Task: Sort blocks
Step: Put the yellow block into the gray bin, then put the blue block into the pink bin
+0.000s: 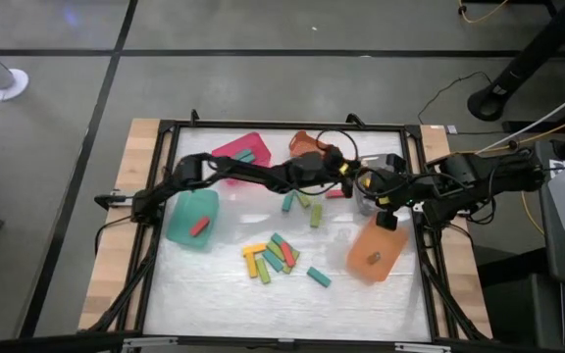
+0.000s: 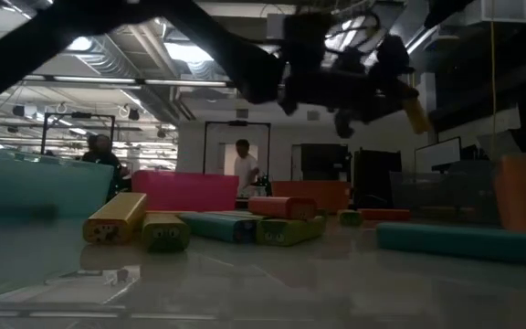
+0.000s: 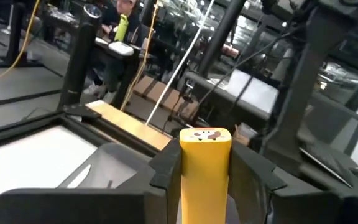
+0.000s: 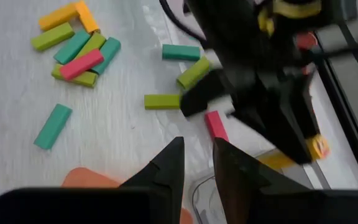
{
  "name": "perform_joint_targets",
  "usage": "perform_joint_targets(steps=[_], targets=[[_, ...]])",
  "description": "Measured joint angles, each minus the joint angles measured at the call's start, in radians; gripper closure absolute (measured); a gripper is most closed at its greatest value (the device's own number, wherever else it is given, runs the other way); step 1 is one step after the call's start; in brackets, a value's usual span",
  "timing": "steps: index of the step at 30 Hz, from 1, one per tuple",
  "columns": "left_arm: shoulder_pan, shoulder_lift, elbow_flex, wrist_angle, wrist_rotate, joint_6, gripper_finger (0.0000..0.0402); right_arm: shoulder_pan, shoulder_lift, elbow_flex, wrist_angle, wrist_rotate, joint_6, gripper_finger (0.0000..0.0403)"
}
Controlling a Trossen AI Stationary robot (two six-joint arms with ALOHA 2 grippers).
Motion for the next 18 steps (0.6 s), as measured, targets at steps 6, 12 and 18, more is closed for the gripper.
perform_joint_targets(steps=[6, 12, 18], targets=[[0.006, 0.120, 0.130, -0.011, 0.000, 0.001, 0.0298, 0.000, 0.000, 0.000, 0.000, -0.008, 0.000, 0.0317], [0.007, 0.138, 0.156, -0.110, -0.001, 0.005, 0.0260, 0.000, 0.000, 0.000, 0.001, -0.008, 0.000, 0.0317], [0.008, 0.139, 0.156, -0.107, 0.006, -0.033, 0.0210, 0.000, 0.000, 0.000, 0.002, -0.008, 0.000, 0.0317]])
